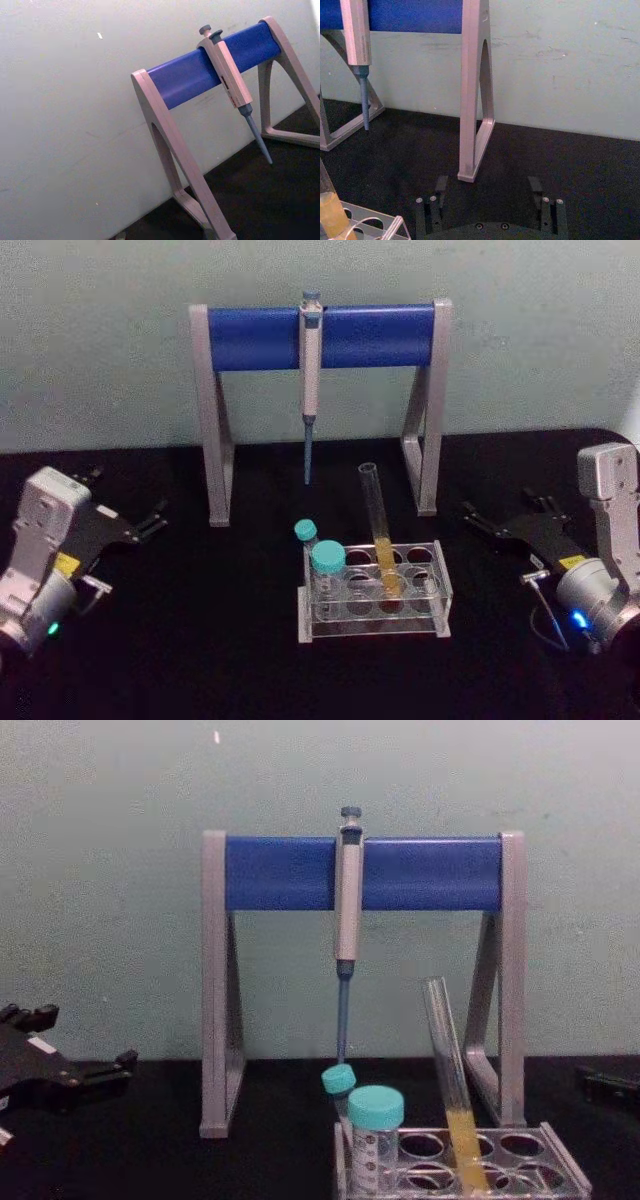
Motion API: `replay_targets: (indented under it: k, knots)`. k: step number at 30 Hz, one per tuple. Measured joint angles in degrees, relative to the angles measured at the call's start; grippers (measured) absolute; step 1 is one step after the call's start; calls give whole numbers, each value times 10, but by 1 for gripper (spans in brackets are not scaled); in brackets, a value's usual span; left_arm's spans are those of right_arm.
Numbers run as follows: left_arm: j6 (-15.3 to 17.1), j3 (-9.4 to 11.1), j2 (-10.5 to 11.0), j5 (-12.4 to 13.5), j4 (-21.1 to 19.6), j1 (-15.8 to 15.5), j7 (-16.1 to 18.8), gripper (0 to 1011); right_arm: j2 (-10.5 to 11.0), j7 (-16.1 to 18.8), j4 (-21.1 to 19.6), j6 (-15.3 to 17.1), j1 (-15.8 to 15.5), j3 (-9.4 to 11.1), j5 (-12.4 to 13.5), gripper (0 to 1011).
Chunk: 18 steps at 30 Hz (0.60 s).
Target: Pick up the test tube from the test tube rack, shake it, then place it back into the test tube rack.
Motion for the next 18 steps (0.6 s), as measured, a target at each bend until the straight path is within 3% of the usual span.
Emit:
replay_targets:
  k: [18]
  knots:
    - [0, 0, 0, 0, 0, 0, 0, 1001, 0, 0, -1, -1, 0, 0, 0, 1000]
